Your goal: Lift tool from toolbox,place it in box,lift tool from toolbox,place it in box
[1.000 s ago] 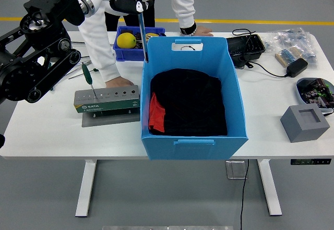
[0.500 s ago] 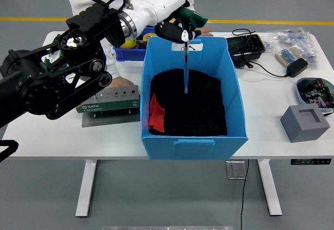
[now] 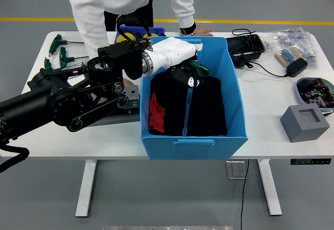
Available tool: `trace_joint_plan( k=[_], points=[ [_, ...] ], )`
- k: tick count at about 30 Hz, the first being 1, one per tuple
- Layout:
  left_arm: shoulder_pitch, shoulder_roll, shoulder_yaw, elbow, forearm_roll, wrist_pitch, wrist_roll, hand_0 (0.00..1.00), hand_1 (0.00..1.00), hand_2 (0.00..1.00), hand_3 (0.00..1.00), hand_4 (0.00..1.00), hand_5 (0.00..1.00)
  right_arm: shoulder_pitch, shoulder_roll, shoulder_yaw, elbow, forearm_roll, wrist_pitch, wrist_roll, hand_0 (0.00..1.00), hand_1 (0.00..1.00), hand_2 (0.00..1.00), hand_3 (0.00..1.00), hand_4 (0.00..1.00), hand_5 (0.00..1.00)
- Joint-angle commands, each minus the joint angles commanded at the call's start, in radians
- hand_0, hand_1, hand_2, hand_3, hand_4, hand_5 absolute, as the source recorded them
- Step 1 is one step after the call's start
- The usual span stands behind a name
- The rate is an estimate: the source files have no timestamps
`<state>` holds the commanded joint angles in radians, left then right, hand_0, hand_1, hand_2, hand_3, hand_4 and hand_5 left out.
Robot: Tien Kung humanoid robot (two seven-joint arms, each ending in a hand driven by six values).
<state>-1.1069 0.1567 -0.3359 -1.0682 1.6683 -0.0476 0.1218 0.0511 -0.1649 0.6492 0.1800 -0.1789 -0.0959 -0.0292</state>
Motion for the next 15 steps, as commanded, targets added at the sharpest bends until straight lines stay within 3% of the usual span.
trace_joint_plan(
  k=[8,15],
  points=[
    [0.001,-0.055,0.029,0.081,-0.056,-0.014,-0.028,0.205,0.002,0.016,0.054,0.697,0.283,0.007,-0.005,-0.017,0.0,0.012,-0.001,0.007,0.786,0.792,0.82,0.719,0.938,0.787],
    [-0.009,-0.081,0.028,0.115,-0.074,-0.023,-0.037,0.22,0.002,0.026,0.068,0.705,0.279,0.013,-0.01,-0.016,0.0,0.007,-0.003,0.012,0.783,0.788,0.818,0.716,0.937,0.787]
  ],
)
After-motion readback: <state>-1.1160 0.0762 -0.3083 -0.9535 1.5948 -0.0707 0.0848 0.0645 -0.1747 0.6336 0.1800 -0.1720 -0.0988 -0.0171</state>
